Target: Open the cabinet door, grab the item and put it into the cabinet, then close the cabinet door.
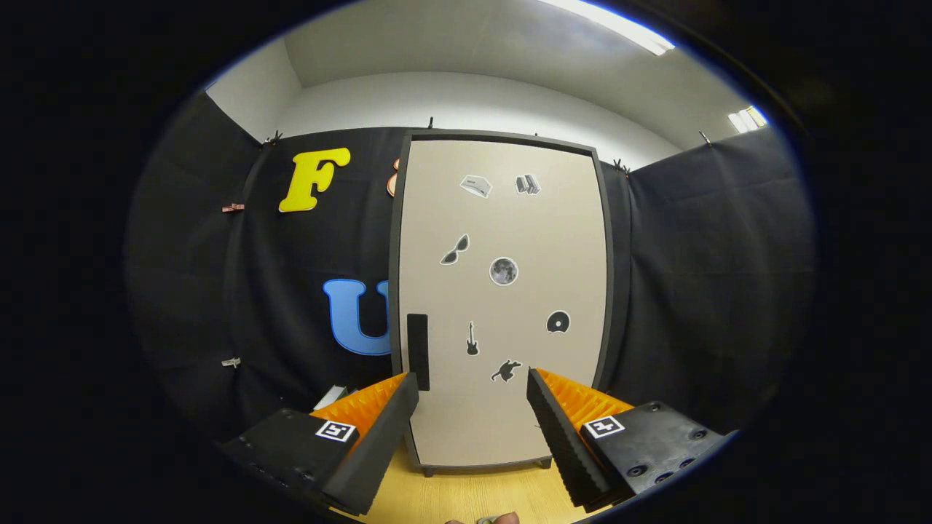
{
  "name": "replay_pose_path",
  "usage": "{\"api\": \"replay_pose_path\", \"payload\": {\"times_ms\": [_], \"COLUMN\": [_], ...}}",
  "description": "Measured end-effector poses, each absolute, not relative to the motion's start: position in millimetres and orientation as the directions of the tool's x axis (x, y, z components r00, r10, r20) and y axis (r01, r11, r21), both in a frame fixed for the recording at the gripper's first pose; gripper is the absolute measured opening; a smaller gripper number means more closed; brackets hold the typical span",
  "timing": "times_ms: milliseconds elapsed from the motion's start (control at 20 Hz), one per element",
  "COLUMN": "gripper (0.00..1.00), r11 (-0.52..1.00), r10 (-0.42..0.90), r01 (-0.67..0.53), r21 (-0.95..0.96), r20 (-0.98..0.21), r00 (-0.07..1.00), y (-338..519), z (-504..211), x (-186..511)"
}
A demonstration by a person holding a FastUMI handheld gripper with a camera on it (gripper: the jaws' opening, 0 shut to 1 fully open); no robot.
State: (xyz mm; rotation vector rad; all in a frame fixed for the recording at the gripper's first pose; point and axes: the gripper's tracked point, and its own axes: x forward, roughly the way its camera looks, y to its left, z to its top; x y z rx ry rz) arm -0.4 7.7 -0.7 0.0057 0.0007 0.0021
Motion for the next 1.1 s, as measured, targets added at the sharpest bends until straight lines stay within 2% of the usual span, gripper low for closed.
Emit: {"api": "replay_pose_path", "payload": {"times_ms": [300,600,800,1100], "gripper": [0.97,0.97,0.96,0.96], "r11": [0.998,0.993,0.993,0.996], "r10": [0.041,0.067,0.1,0.083], "r01": [-0.041,-0.064,-0.096,-0.08], "r21": [0.039,0.096,0.071,0.042], "r20": [-0.005,-0.03,-0.053,-0.072], "r00": [0.999,0.997,0.994,0.994], "y": [22,43,67,84], "z": [-2,-13,-35,-59], "x": [19,84,122,170]}}
